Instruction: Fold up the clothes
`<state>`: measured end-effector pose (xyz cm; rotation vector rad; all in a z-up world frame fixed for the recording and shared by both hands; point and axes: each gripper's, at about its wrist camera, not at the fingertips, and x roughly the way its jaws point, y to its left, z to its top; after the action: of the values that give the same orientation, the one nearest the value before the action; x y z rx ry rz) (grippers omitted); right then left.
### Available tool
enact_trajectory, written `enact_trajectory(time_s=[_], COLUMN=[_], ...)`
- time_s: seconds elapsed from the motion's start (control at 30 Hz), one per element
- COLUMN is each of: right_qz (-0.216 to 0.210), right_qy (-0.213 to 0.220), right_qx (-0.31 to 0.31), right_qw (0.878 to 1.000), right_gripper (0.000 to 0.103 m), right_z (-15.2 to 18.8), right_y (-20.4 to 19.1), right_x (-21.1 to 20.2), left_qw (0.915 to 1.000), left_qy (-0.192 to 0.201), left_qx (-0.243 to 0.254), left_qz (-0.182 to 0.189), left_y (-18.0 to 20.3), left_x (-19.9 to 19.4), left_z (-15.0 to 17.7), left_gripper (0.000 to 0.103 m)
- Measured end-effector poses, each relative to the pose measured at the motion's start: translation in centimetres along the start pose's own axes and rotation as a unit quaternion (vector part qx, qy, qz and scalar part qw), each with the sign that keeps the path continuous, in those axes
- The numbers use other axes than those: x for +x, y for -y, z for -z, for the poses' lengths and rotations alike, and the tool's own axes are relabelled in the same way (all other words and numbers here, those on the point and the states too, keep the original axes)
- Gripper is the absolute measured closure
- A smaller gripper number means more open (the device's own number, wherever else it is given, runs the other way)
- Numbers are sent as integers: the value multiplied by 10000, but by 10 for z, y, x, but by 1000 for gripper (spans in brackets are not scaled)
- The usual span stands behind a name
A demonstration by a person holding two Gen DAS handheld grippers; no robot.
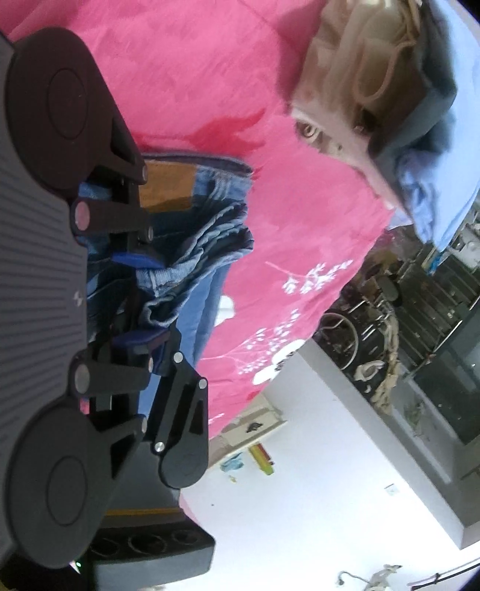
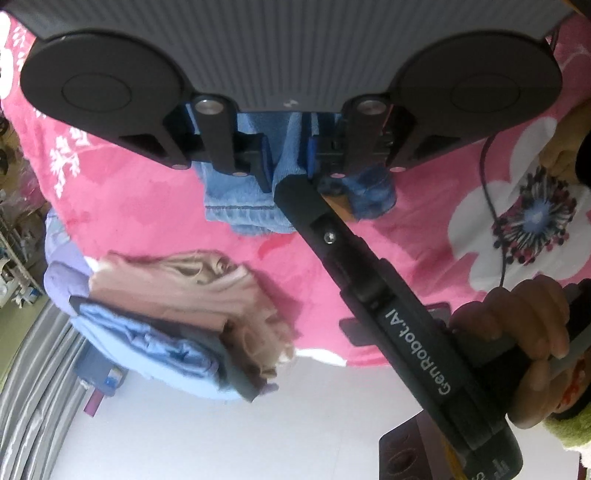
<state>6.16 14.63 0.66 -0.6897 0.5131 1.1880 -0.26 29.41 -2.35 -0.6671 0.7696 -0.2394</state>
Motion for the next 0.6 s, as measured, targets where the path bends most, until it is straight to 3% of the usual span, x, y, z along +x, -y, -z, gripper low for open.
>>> enact_trajectory(time_s=[0.17, 0.43, 0.6], right_qz=[15, -253, -133], right_qy=[92, -131, -224], right_qx=[-245, -881, -1255], right_qw=[9997, 9957, 9917], right_gripper=[87, 86, 79], right_z=[-5, 5, 5], right_y=[-4, -27, -41], right_x=[9, 28, 35], left_qw=[9999, 9984, 9981], left_qy=[-9, -390, -393], left_qx=[-58, 147, 129], left_qz=[-96, -384, -454], left_y=[-9, -23, -32], left_x=[-7, -1, -4], left_z=[3, 22, 24], left_gripper=[68, 67, 60])
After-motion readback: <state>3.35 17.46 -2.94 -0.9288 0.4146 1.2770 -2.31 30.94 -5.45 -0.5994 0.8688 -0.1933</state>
